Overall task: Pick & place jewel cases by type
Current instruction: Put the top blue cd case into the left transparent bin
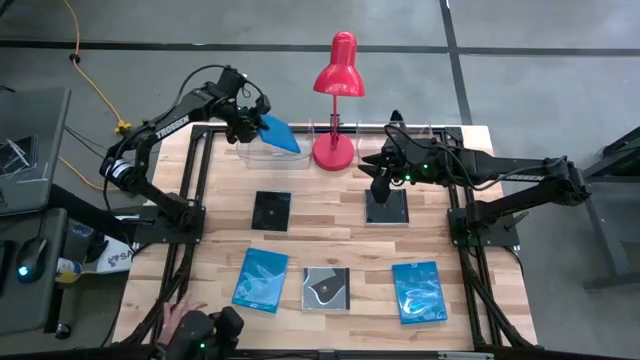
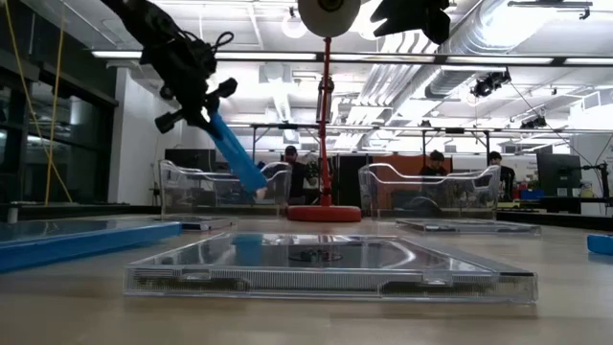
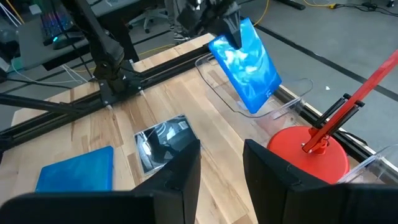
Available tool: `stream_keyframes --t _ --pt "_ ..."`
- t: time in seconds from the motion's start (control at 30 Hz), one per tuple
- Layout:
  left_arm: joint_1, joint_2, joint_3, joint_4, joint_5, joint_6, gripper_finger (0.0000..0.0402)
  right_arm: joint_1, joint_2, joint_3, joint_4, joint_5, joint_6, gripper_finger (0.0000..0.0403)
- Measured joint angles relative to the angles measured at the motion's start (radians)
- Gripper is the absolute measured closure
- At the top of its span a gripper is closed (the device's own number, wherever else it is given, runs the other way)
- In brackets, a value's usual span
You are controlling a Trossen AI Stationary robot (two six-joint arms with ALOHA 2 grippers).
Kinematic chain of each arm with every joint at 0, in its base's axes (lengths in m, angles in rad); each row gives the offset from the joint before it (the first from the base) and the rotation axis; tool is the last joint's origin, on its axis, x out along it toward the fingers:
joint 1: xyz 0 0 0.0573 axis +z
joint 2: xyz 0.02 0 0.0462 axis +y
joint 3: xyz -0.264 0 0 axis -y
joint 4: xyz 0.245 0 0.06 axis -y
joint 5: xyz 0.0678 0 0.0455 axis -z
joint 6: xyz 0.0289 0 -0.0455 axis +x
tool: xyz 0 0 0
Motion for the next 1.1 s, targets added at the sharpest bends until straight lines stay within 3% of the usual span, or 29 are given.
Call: stream_keyframes --t 0.3,0.87,1.1 --pt "-0.006 0.047 0.0 0.013 0.032 0.036 0.038 0.0 0.0 0.0 0.0 0.008 -0.001 0.0299" --pt "-0.009 0.057 0.0 0.056 0.068 -0.039 0.0305 0.0 0.0 0.0 0.0 0.008 -0.007 0.0299" --pt "-0.021 0.105 0.0 0.026 -0.018 -0.04 0.0294 0.0 0.0 0.0 0.0 0.008 -0.005 0.0299"
